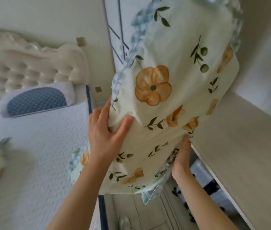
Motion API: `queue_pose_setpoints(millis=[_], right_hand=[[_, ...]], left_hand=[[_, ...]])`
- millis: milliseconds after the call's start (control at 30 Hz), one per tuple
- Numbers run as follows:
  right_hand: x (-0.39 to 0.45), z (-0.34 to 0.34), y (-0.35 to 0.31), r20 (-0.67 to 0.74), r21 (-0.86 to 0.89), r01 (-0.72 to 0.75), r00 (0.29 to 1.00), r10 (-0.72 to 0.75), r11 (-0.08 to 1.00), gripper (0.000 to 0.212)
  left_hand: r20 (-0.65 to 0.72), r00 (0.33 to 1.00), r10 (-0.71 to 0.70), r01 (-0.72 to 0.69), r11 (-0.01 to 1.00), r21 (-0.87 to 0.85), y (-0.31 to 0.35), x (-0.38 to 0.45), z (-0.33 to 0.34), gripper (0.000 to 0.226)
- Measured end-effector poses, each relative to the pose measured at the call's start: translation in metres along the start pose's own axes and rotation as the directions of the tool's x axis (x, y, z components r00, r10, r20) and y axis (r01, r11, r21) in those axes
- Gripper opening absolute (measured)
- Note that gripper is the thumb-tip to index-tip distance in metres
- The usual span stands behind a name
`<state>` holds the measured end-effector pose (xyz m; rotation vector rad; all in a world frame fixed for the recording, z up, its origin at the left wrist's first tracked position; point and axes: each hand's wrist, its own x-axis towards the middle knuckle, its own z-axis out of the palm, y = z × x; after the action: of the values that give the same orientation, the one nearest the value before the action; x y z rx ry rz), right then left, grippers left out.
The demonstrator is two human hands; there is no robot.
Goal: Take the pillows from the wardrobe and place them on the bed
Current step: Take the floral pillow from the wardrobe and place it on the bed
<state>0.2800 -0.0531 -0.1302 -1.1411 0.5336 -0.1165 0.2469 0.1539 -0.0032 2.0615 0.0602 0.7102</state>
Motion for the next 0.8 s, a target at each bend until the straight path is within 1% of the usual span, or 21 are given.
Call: queue_pose_setpoints(millis=[33, 100, 200, 267, 300, 333, 400, 433, 500, 533, 567, 633, 667, 733, 800], right_hand=[[-0.002, 0.011, 0.003, 0.066, -0.037, -0.022, 0.998, 0.025, 0.999, 0.058], [-0.006, 0.033, 0.009, 0.169, -0.102, -0.05, 0.983, 0.067, 0.994, 0.061], [-0.016, 0.068, 0.019, 0.27, -0.206, 0.007, 0.962, 0.05, 0.978, 0.054], [-0.022, 0.089, 0.025, 0.287, -0.27, 0.019, 0.956, 0.062, 0.963, 0.051], [-0.023, 0.099, 0.028, 0.281, -0.314, 0.016, 0.957, 0.077, 0.949, 0.056], [-0.022, 0.108, 0.033, 0.268, -0.378, 0.016, 0.959, 0.093, 0.926, 0.065], [-0.019, 0.126, 0.043, 0.239, -0.526, 0.037, 0.965, 0.105, 0.85, 0.082], [-0.019, 0.136, 0.046, 0.248, -0.566, 0.053, 0.963, 0.108, 0.823, 0.085], [-0.019, 0.155, 0.054, 0.331, -0.603, 0.103, 0.935, 0.131, 0.791, 0.091], [-0.018, 0.164, 0.059, 0.385, -0.601, 0.13, 0.912, 0.143, 0.789, 0.089], [-0.017, 0.173, 0.063, 0.429, -0.585, 0.145, 0.89, 0.153, 0.798, 0.081], [-0.011, 0.193, 0.071, 0.476, -0.569, 0.131, 0.858, 0.195, 0.812, 0.06], [-0.008, 0.204, 0.075, 0.491, -0.568, 0.113, 0.841, 0.226, 0.815, 0.054], [-0.001, 0.225, 0.082, 0.502, -0.559, 0.076, 0.823, 0.265, 0.826, 0.052], [0.005, 0.245, 0.088, 0.504, -0.529, 0.056, 0.824, 0.261, 0.847, 0.049]], left_hand=[[-0.018, 1.0, -0.022, 0.022, 0.999, 0.028, -0.006, 0.001, -0.01, 0.08], [-0.062, 0.996, -0.059, 0.065, 0.993, 0.099, -0.019, 0.001, -0.03, 0.08], [-0.134, 0.983, -0.124, 0.144, 0.977, 0.158, -0.043, 0.0, -0.06, 0.083], [-0.153, 0.971, -0.184, 0.208, 0.964, 0.164, -0.061, 0.003, -0.078, 0.085], [-0.152, 0.963, -0.225, 0.248, 0.956, 0.156, -0.07, 0.004, -0.085, 0.085], [-0.151, 0.952, -0.266, 0.286, 0.949, 0.135, -0.079, 0.005, -0.091, 0.084], [-0.178, 0.93, -0.322, 0.341, 0.936, 0.091, -0.094, 0.007, -0.1, 0.081], [-0.211, 0.918, -0.336, 0.36, 0.929, 0.087, -0.101, 0.007, -0.103, 0.08], [-0.281, 0.889, -0.362, 0.403, 0.91, 0.101, -0.115, 0.009, -0.107, 0.081], [-0.307, 0.872, -0.381, 0.428, 0.898, 0.101, -0.122, 0.011, -0.109, 0.081], [-0.328, 0.855, -0.401, 0.452, 0.887, 0.095, -0.129, 0.013, -0.11, 0.081], [-0.361, 0.826, -0.434, 0.492, 0.866, 0.084, -0.145, 0.02, -0.113, 0.081], [-0.376, 0.812, -0.447, 0.508, 0.858, 0.077, -0.153, 0.024, -0.116, 0.081], [-0.407, 0.783, -0.47, 0.536, 0.842, 0.059, -0.17, 0.035, -0.122, 0.083], [-0.422, 0.756, -0.5, 0.565, 0.824, 0.038, -0.189, 0.047, -0.129, 0.084]])
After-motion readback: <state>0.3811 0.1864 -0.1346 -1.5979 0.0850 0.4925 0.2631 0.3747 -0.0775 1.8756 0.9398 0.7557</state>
